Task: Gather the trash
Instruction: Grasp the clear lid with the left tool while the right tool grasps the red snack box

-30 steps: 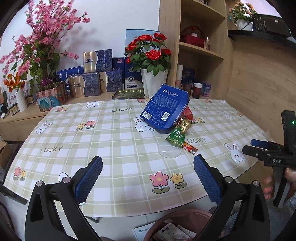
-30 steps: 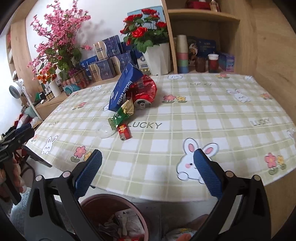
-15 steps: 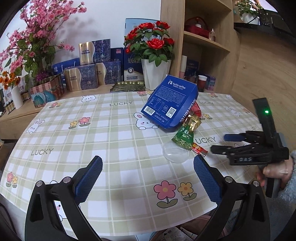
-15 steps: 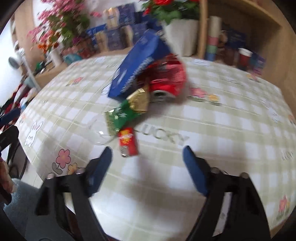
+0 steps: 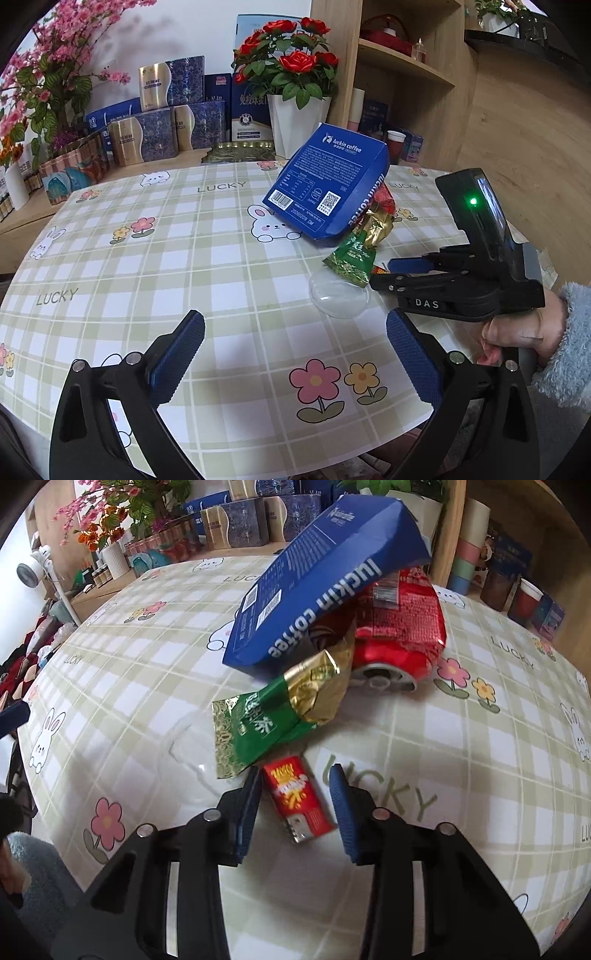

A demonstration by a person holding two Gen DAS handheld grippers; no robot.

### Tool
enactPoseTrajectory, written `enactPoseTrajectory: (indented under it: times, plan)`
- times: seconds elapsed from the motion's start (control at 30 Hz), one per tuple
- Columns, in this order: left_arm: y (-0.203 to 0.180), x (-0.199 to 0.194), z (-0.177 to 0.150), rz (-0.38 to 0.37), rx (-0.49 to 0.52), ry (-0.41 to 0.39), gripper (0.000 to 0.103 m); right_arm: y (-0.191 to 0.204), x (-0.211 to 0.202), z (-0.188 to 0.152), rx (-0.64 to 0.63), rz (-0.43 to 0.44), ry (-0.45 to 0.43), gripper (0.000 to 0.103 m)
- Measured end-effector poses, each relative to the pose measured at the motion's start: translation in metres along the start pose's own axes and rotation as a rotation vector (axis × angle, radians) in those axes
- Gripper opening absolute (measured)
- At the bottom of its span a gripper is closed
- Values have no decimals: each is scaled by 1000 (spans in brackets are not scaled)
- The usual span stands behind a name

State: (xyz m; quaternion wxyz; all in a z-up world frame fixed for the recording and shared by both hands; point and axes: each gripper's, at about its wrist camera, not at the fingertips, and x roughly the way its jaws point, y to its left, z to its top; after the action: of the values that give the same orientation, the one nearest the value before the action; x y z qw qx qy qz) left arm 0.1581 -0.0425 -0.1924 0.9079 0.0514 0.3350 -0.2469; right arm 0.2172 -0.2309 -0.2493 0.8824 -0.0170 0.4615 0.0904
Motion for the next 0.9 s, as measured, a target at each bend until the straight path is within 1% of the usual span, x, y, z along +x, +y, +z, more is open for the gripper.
enactPoseTrajectory:
  times: [0.1, 0.17, 0.27, 0.43, 0.57, 0.67, 0.77, 0.9]
  plan:
    - [-2, 9, 2, -16, -2, 22, 96, 4, 0, 0, -35, -6, 9, 29]
    - [-4, 14, 4, -28, 2, 35, 96, 4, -4, -4, -44, -11, 12, 28]
    - [-13, 28, 9, -53, 29, 70, 96, -6, -11, -14, -27, -19, 10, 28]
    - [-27, 57, 14, -89, 52, 142, 96, -31, -24, -34, 21, -62, -4, 28]
    - [-37, 82, 19, -84, 77, 197, 96, -57, -35, -50, 91, -102, -16, 27]
    - [-43, 96, 20, -68, 98, 225, 96, -75, -44, -61, 137, -138, -27, 27]
    - [-45, 107, 21, -41, 104, 243, 96, -87, -51, -71, 168, -145, -39, 27]
    - [-42, 119, 23, -3, 83, 259, 96, -88, -53, -78, 162, -150, -48, 27]
